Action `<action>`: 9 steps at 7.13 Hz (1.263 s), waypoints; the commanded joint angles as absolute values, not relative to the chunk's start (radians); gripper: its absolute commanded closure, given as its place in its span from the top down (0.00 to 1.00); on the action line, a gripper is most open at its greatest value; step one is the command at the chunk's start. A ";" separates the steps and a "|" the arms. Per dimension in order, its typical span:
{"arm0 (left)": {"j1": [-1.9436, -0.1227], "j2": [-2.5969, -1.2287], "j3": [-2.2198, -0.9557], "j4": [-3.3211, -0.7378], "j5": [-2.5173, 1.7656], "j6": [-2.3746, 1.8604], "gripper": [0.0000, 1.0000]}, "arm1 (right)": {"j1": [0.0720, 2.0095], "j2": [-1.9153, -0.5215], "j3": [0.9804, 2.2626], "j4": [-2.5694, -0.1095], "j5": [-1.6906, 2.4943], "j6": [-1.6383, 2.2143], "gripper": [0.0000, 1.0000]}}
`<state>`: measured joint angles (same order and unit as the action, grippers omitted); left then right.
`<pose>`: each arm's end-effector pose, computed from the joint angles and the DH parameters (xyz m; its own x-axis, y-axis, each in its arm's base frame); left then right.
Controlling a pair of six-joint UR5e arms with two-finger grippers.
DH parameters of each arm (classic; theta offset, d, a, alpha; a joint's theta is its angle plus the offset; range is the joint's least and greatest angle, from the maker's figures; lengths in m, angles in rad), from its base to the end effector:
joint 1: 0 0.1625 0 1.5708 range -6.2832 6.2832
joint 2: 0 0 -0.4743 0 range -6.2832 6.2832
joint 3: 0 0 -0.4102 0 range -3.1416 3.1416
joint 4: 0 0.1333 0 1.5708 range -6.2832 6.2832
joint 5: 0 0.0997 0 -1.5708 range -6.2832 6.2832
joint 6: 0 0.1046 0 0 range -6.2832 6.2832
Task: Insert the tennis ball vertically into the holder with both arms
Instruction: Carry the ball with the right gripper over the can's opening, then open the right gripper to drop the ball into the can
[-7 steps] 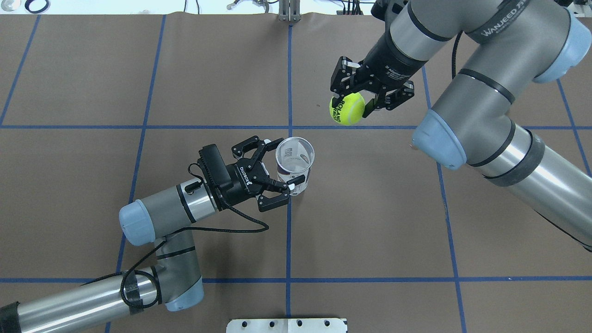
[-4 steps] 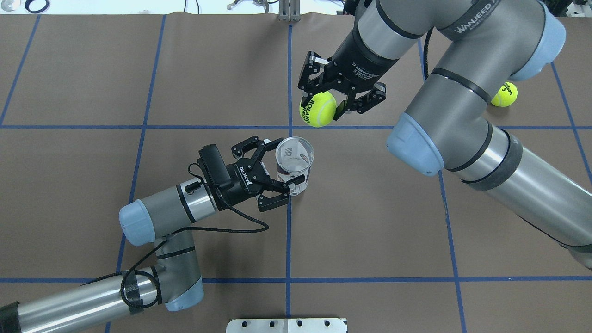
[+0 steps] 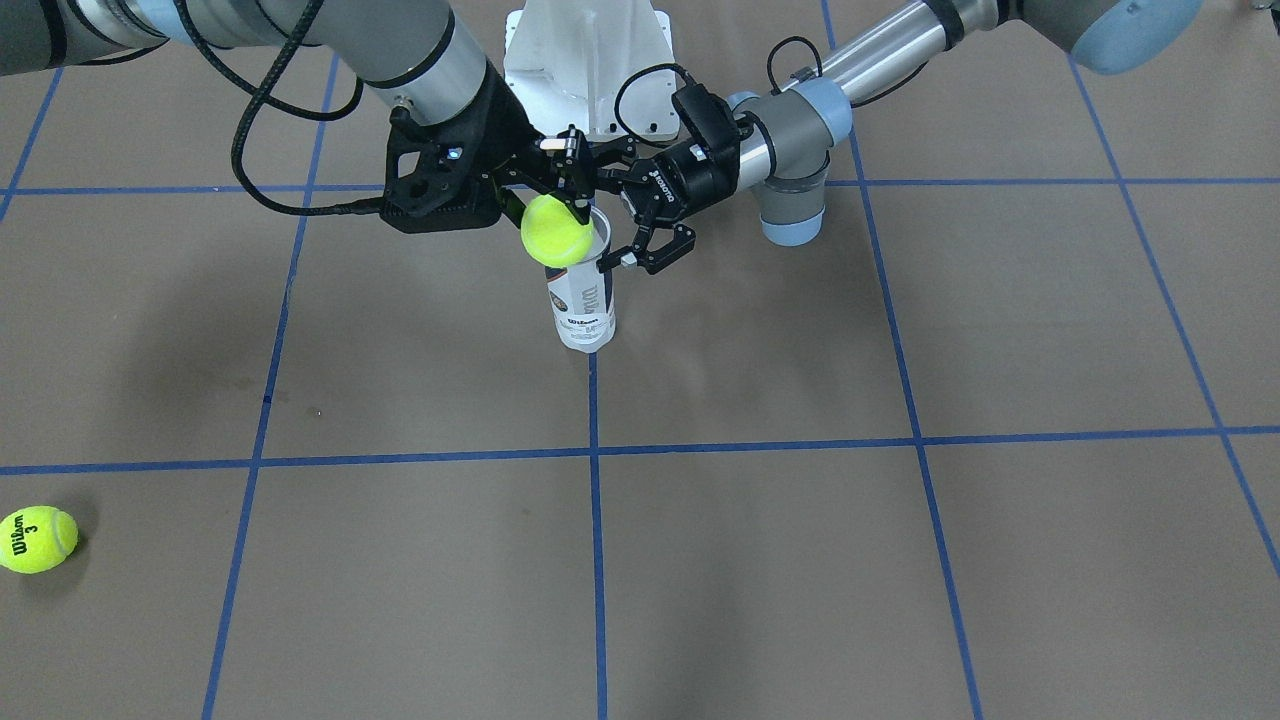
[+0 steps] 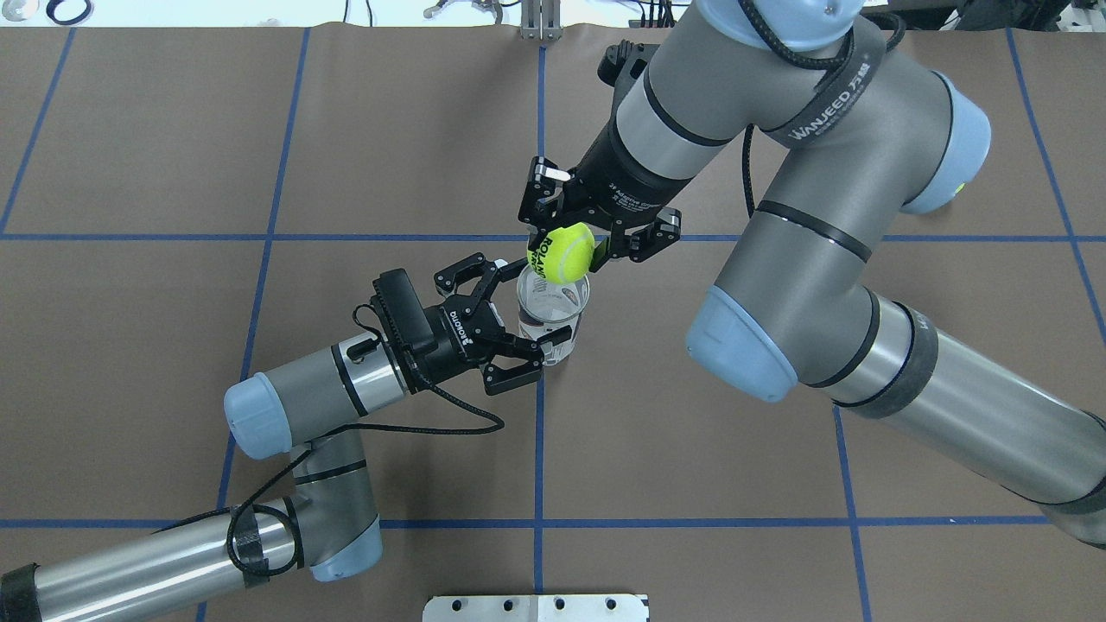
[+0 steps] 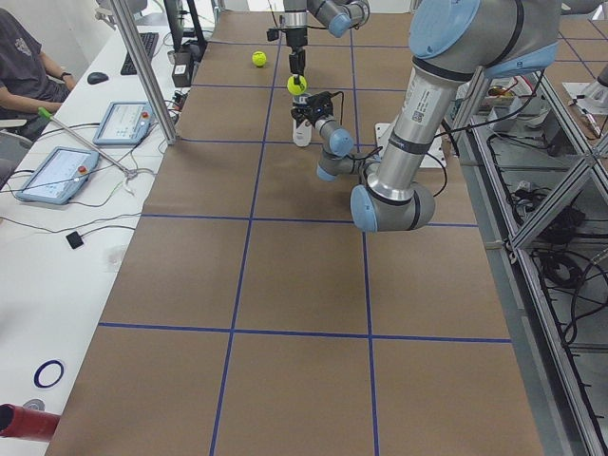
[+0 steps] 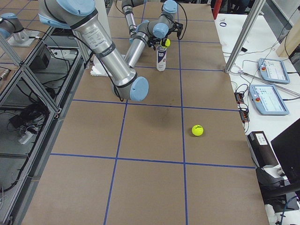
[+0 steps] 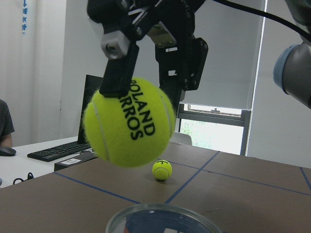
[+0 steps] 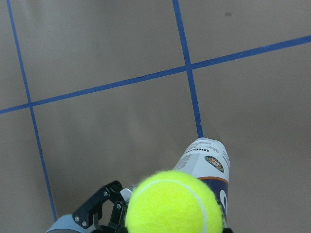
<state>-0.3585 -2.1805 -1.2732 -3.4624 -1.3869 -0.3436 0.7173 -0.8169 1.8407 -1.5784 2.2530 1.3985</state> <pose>0.5888 -0.3834 0.2842 0.2682 0.8880 -0.3735 0.6842 0.0973 0.7227 -0.4527 -0.4843 0.1159 0.4092 0.1803 0.8944 -0.0367 0.9827 -0.1814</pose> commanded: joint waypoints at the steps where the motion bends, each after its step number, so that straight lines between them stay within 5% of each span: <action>1: -0.359 -2.183 -1.273 -3.462 -1.387 -0.344 1.00 | 0.707 -0.824 1.848 -1.578 2.243 1.402 0.00; 2: -0.359 -2.184 -1.273 -3.462 -1.387 -0.344 1.00 | 0.707 -0.824 1.850 -1.578 2.243 1.402 0.11; 3: -0.359 -2.184 -1.273 -3.462 -1.387 -0.344 1.00 | 0.701 -0.830 1.851 -1.578 2.237 1.402 0.73; 4: -0.359 -2.184 -1.273 -3.462 -1.385 -0.345 1.00 | 0.680 -0.836 1.864 -1.578 2.189 1.402 0.99; 9: -0.359 -2.184 -1.273 -3.462 -1.384 -0.345 1.00 | 0.670 -0.850 1.893 -1.578 2.163 1.402 0.99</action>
<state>-0.3590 -2.1844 -1.2732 -3.4622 -1.3848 -0.3450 0.6679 -0.8421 1.8807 -1.5785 2.1622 1.4020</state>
